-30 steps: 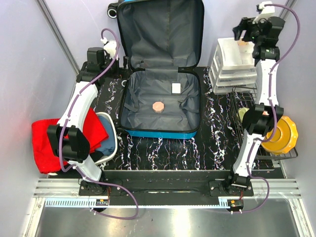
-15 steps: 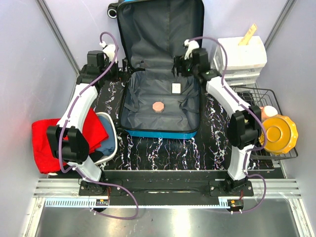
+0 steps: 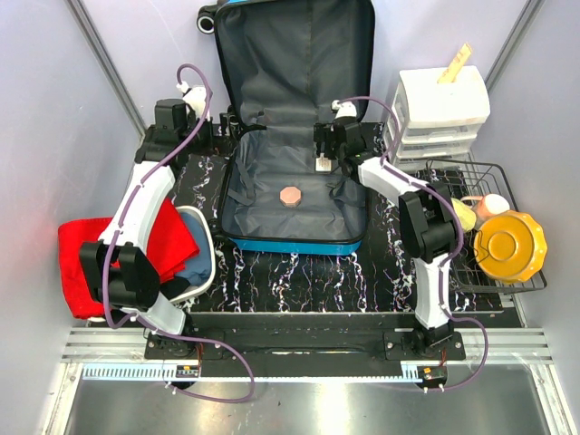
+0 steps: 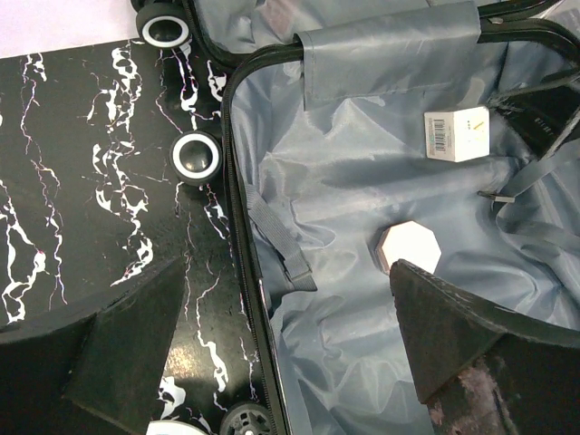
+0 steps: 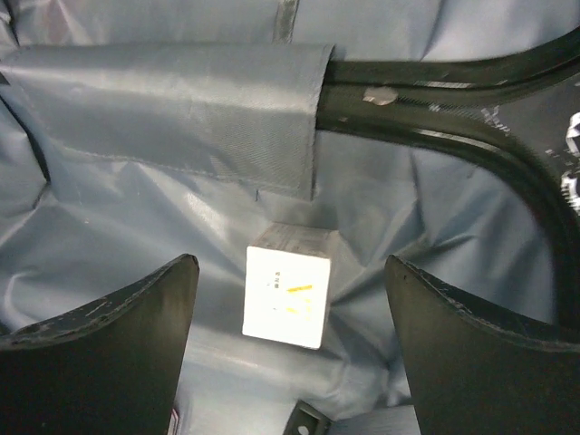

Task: Open, take out, and arrange the luggage

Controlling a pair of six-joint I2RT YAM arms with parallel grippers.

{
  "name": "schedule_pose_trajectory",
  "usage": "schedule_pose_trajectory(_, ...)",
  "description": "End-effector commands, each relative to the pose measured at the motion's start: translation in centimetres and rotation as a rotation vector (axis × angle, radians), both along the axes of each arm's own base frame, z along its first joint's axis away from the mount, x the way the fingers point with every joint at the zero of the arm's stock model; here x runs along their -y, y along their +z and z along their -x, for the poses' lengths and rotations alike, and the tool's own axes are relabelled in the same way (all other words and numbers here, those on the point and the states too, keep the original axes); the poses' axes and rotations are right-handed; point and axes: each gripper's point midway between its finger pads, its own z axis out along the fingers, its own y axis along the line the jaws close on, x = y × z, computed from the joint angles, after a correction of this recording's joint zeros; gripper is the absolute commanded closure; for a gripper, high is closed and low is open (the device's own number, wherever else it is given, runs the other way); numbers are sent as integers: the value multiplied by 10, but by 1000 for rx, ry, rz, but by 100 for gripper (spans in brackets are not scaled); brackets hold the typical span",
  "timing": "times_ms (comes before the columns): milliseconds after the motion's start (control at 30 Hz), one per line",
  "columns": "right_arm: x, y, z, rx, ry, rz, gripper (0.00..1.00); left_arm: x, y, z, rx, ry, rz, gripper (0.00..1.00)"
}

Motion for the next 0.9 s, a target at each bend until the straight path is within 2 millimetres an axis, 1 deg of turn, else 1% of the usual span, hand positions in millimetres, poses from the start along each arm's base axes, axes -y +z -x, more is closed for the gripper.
schedule_pose_trajectory(0, -22, 14, -12, 63, -6, -63, 8, -7, 22, 1, 75, 28, 4, 1)
schedule_pose_trajectory(67, -24, 5, -12, 51, -14, -49, 8, -8, 21, 2, 70, 32, 8, 1)
schedule_pose_trajectory(100, -24, -5, -11, 33, -17, -38, 8, -8, 20, 2, 68, 32, 10, 1)
schedule_pose_trajectory(167, -22, -13, -11, 20, -30, -21, 7, -8, 19, 3, 66, 32, 12, 1)
schedule_pose_trajectory(200, -22, -21, -11, 8, -35, -10, 7, -8, 18, 2, 65, 32, 12, 1)
schedule_pose_trajectory(267, -20, -27, -14, 1, -44, 3, 7, -7, 17, 2, 62, 28, 15, 1)
schedule_pose_trajectory(300, -19, -39, -14, -18, -44, 17, 7, -7, 16, 2, 59, 29, 16, 1)
schedule_pose_trajectory(367, -20, -43, -17, -22, -43, 30, 7, -5, 15, 3, 55, 21, 19, 1)
schedule_pose_trajectory(400, -19, -54, -17, -43, -45, 44, 7, -5, 15, 2, 55, 21, 20, 1)
schedule_pose_trajectory(433, -18, -54, -19, -41, -52, 49, 7, -4, 14, 2, 54, 16, 21, 1)
schedule_pose_trajectory(533, -16, -62, -19, -56, -56, 68, 9, -5, 15, 2, 54, 15, 22, 1)
schedule_pose_trajectory(667, -12, -62, -17, -64, -59, 87, 13, -3, 16, 2, 50, 8, 29, 1)
schedule_pose_trajectory(700, -11, -62, -16, -66, -58, 91, 16, -2, 15, 2, 48, 5, 32, 1)
schedule_pose_trajectory(800, -9, -59, -12, -70, -47, 105, 31, -1, 14, 1, 41, 5, 45, 1)
schedule_pose_trajectory(833, -8, -58, -12, -68, -39, 114, 44, 0, 14, 1, 37, 4, 50, 1)
schedule_pose_trajectory(867, -7, -55, -12, -62, -34, 123, 51, 1, 13, 2, 33, 0, 55, 1)
